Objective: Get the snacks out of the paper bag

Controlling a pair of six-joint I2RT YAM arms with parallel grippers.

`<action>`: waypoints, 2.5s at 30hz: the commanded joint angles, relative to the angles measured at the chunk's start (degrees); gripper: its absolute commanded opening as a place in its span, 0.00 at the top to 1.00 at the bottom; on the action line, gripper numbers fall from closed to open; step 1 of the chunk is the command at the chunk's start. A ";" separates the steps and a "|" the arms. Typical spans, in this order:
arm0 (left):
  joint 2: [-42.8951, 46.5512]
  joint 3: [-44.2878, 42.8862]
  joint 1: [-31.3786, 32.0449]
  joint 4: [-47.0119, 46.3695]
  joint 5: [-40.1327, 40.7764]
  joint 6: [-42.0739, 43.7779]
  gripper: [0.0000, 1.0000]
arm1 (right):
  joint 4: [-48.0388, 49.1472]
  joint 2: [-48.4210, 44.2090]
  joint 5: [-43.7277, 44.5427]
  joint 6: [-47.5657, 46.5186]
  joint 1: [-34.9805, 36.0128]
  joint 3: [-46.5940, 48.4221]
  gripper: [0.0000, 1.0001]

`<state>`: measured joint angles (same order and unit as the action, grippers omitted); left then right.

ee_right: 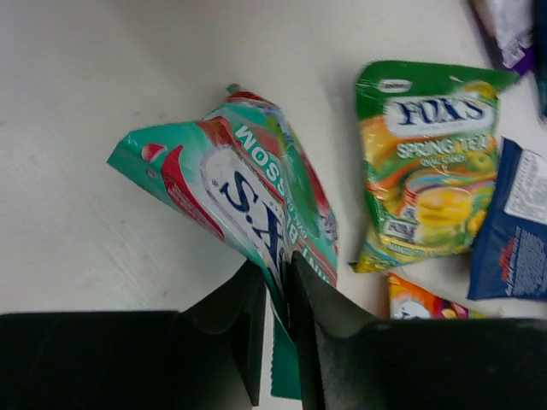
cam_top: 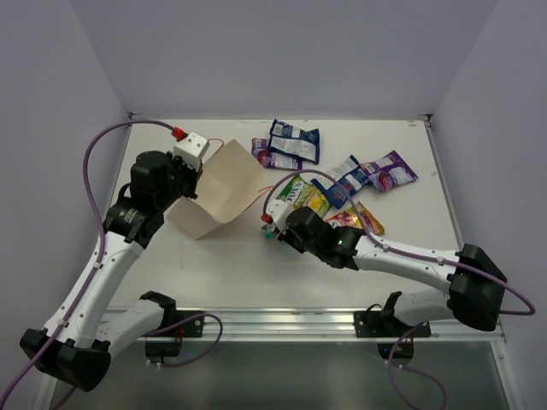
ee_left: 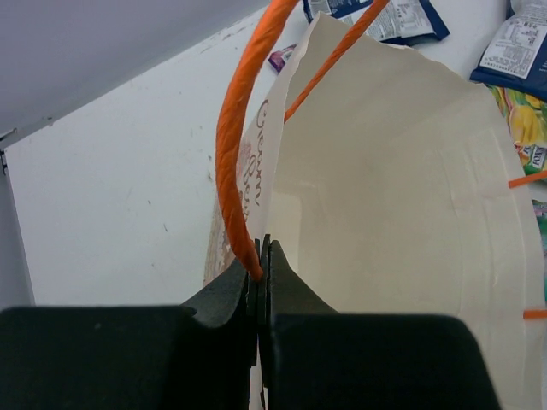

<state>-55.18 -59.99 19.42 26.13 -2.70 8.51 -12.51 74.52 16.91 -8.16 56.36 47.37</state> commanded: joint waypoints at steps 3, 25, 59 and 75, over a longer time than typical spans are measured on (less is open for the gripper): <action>-0.80 -3.64 -1.49 0.41 1.56 -3.41 1.00 | -3.73 1.68 -8.52 3.14 8.75 1.31 0.58; -14.87 -10.68 -22.58 -8.37 -12.86 -17.56 1.00 | -17.28 -29.86 -3.11 16.25 8.07 6.25 0.07; 2.08 -9.62 -25.93 3.04 -3.20 -14.58 0.01 | -18.95 -30.23 12.79 20.12 5.36 13.17 0.01; 18.88 -16.21 -13.97 12.10 15.34 -11.15 0.00 | -18.16 -37.51 15.86 16.78 -25.86 28.03 0.01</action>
<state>-37.39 -73.45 4.36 35.73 6.87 -4.60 -32.16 41.54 26.63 10.46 30.92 72.18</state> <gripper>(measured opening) 0.996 0.989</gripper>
